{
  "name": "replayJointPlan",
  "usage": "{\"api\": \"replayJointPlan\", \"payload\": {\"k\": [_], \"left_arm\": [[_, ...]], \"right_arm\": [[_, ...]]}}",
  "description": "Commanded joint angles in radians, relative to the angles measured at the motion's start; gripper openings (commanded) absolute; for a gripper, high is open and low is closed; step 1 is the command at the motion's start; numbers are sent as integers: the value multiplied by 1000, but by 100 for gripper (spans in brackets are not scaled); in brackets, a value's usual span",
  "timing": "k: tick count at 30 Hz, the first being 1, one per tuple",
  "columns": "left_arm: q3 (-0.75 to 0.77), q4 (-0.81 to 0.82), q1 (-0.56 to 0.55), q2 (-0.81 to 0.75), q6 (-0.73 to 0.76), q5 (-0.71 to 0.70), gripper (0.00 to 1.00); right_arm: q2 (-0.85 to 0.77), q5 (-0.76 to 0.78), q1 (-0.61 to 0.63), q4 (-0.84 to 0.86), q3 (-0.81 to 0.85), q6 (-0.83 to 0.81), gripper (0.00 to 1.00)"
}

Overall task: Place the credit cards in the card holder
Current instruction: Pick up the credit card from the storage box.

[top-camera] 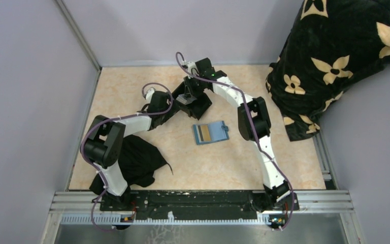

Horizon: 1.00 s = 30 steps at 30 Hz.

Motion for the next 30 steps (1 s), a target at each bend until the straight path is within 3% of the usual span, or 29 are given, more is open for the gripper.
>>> {"api": "replayJointPlan", "payload": {"k": [1, 10, 30], "left_arm": [[29, -40, 10, 24, 0, -7, 96], [53, -65, 10, 42, 1, -18, 96], [88, -74, 13, 68, 1, -9, 96]], "right_arm": [[-64, 99, 7, -11, 18, -11, 11], [-69, 258, 7, -20, 25, -37, 8], [-115, 458, 3, 20, -2, -65, 5]]}}
